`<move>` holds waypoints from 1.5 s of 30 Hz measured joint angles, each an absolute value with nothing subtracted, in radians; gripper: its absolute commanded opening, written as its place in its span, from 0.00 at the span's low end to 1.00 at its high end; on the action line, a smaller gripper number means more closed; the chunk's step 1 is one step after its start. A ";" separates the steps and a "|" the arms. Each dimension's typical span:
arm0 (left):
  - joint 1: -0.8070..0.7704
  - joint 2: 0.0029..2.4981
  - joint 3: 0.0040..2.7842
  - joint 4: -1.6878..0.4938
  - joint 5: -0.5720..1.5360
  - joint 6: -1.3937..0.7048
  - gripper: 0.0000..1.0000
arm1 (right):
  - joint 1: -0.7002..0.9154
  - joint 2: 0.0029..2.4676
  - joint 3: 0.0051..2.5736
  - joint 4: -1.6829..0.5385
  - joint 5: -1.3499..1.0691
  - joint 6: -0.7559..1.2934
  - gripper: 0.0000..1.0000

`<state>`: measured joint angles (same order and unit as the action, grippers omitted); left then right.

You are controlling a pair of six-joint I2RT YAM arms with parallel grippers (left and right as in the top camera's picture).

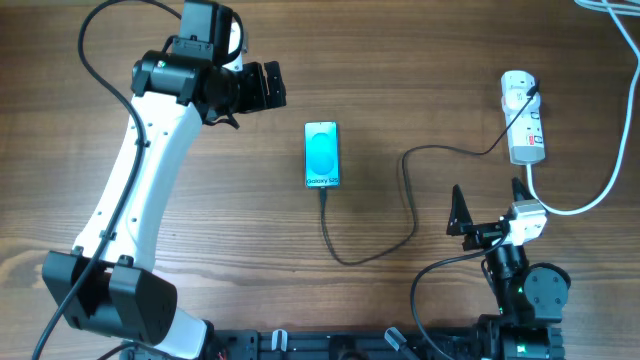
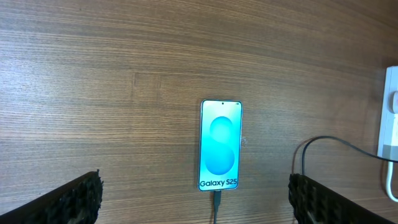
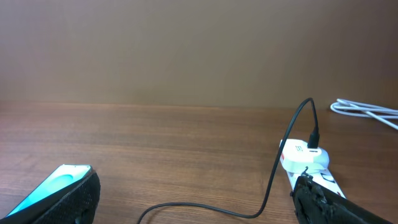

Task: Plug charger to phone and switch on socket

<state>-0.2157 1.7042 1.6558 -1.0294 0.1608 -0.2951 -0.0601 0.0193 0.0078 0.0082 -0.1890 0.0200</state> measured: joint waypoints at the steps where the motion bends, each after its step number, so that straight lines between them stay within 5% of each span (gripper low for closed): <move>1: -0.216 1.704 1.656 -1.029 0.161 -0.295 1.00 | -0.060 0.019 0.008 0.008 -0.189 0.020 1.00; 27: -0.228 1.632 1.634 -1.127 0.091 -0.294 1.00 | -0.060 0.019 0.008 0.008 -0.189 0.020 1.00; 40: -0.230 1.343 1.177 -1.063 0.064 -0.294 1.00 | -0.060 0.017 0.008 0.008 -0.189 0.020 1.00; 45: -0.230 1.203 0.981 -0.863 0.065 -0.262 1.00 | -0.060 0.016 0.008 0.009 -0.189 0.019 1.00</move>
